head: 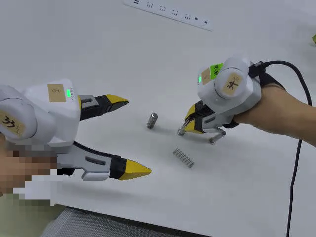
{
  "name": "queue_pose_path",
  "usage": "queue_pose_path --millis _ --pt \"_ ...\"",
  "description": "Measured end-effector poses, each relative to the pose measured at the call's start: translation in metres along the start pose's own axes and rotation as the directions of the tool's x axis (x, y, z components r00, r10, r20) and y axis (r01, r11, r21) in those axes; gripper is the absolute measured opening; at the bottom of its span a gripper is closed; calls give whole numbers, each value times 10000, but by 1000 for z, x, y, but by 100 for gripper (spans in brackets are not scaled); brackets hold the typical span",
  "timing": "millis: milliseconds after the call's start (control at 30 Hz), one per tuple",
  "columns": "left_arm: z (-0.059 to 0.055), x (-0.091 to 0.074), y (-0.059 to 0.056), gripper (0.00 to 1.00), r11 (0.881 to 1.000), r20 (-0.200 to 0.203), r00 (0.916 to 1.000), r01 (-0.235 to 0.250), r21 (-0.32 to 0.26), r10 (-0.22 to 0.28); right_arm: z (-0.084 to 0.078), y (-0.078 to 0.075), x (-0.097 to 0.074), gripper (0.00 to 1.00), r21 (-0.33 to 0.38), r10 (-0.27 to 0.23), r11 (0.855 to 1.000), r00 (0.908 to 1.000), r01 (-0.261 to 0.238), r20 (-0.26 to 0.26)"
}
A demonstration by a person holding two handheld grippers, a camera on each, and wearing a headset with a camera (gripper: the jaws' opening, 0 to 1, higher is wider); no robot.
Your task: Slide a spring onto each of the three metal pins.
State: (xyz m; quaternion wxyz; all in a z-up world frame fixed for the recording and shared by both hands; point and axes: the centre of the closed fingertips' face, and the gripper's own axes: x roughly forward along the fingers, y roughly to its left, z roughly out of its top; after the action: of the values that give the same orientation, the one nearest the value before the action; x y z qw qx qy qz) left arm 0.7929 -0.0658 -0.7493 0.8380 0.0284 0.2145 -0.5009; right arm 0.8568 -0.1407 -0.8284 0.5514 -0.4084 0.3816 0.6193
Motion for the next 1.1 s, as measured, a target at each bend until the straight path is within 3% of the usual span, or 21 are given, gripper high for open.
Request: queue_pose_path --millis 567,1100 --pt "-9 2 1 88 9999 -296 9996 39 96 -36 -6 1 9 12 -12 50 10000 9999 -50 -115" --pt "-6 0 1 88 9999 -272 9996 -35 114 38 -3 2 12 16 -2 -17 10000 10000 17 50"
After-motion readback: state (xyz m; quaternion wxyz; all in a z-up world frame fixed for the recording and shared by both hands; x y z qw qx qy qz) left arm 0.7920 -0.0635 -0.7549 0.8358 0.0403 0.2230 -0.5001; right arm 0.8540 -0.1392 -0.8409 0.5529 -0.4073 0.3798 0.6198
